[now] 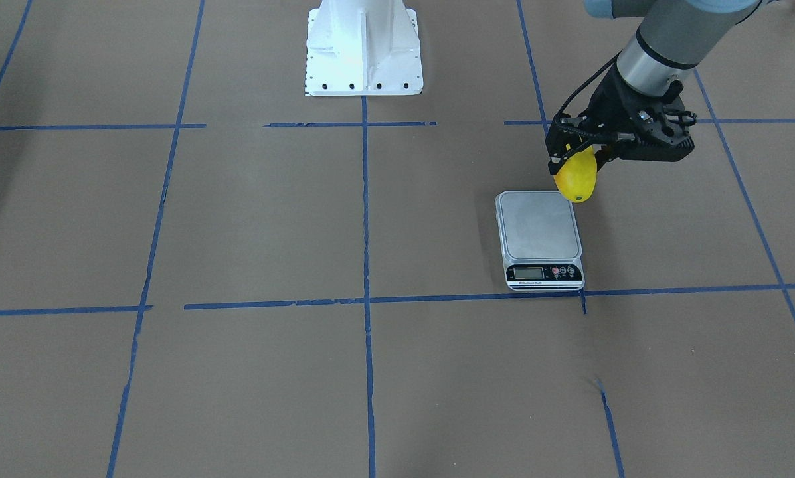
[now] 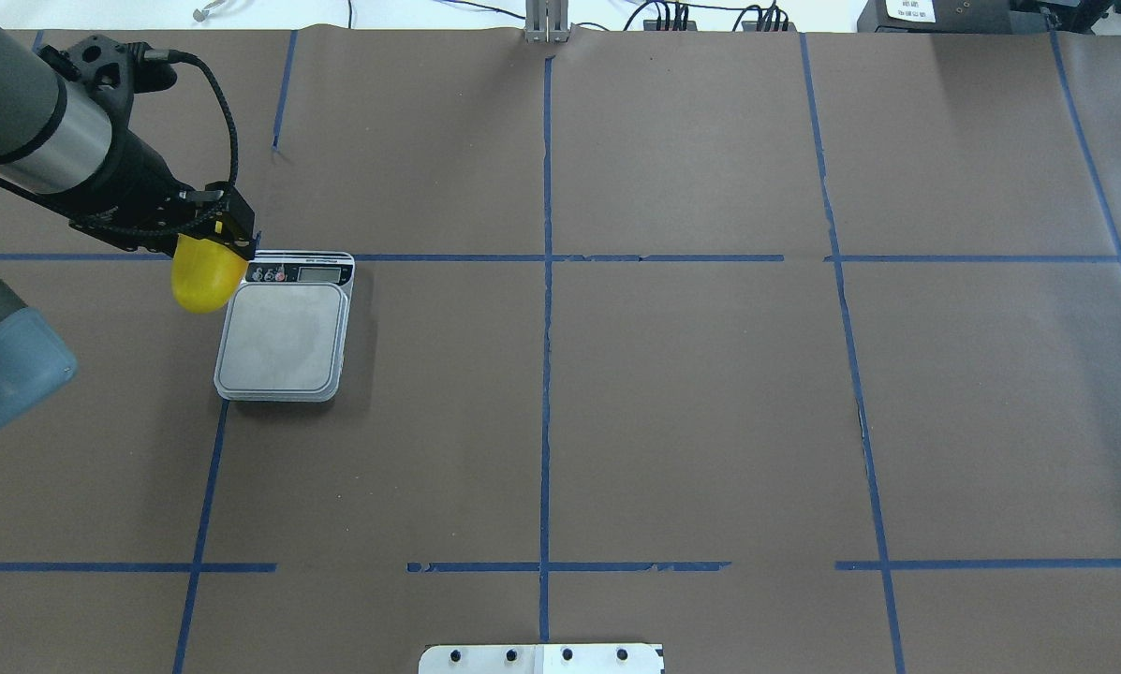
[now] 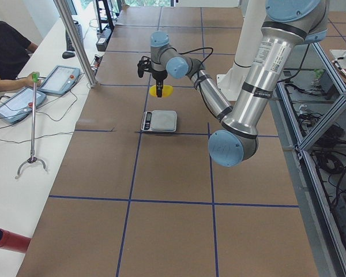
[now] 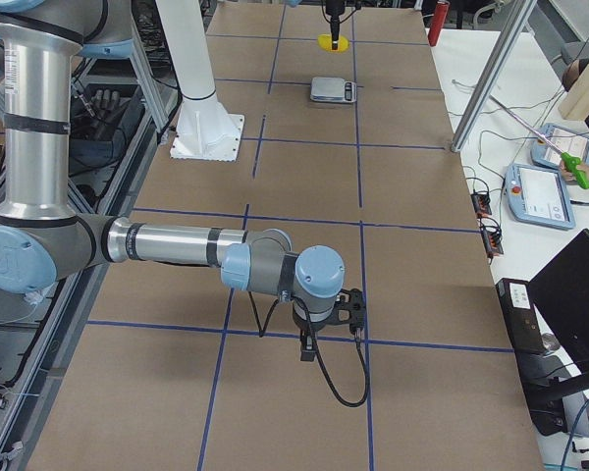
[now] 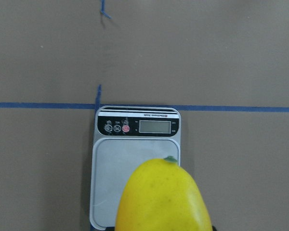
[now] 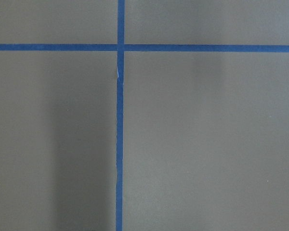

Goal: Weigh mango
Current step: 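Lower the mango onto the scale pan and open the left gripper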

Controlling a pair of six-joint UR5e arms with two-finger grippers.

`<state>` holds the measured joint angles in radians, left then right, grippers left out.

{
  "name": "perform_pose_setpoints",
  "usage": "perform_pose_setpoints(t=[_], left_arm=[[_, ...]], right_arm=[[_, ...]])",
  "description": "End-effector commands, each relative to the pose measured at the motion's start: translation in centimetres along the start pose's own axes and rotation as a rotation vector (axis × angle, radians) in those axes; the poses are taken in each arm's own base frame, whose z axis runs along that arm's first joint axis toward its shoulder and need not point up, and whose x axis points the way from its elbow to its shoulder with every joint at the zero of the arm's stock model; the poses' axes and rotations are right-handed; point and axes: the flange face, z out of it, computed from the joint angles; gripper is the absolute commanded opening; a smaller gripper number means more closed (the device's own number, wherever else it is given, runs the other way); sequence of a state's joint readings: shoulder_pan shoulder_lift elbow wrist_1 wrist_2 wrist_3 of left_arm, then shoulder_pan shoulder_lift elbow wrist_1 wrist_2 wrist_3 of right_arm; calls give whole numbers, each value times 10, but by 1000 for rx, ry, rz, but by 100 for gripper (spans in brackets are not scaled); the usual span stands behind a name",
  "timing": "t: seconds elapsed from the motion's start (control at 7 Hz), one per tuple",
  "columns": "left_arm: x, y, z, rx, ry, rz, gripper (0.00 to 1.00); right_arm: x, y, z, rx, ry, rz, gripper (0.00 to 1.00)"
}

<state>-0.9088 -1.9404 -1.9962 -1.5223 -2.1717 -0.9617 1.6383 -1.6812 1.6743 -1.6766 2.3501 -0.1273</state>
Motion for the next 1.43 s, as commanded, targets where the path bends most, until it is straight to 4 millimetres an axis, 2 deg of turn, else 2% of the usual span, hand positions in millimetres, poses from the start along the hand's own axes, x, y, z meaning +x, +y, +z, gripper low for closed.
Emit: perform_pose_setpoints(t=[0.0, 0.14, 0.29, 0.43, 0.71, 0.86, 1.0, 1.14, 1.29], left_arm=[[-15, -20, 79, 19, -4, 28, 0], [-14, -15, 112, 35, -3, 15, 0], [-22, -7, 136, 47, -20, 18, 0], [-27, -6, 145, 40, -26, 20, 0], [-40, -2, 150, 31, -43, 17, 0], [-40, -1, 149, 32, -40, 22, 43], [-36, 0, 146, 36, -31, 28, 99], [-32, 0, 140, 41, -21, 35, 100], [-22, 4, 117, 67, 15, 62, 100]], right_arm=[[0, 0, 0, 1, 0, -1, 100], [0, 0, 0, 1, 0, -1, 100], [0, 0, 0, -1, 0, 1, 100], [0, 0, 0, 1, 0, -2, 100], [0, 0, 0, 1, 0, -1, 100], [0, 0, 0, -1, 0, 1, 100], [0, 0, 0, -1, 0, 1, 100], [0, 0, 0, 1, 0, -1, 100], [0, 0, 0, -1, 0, 1, 100]])
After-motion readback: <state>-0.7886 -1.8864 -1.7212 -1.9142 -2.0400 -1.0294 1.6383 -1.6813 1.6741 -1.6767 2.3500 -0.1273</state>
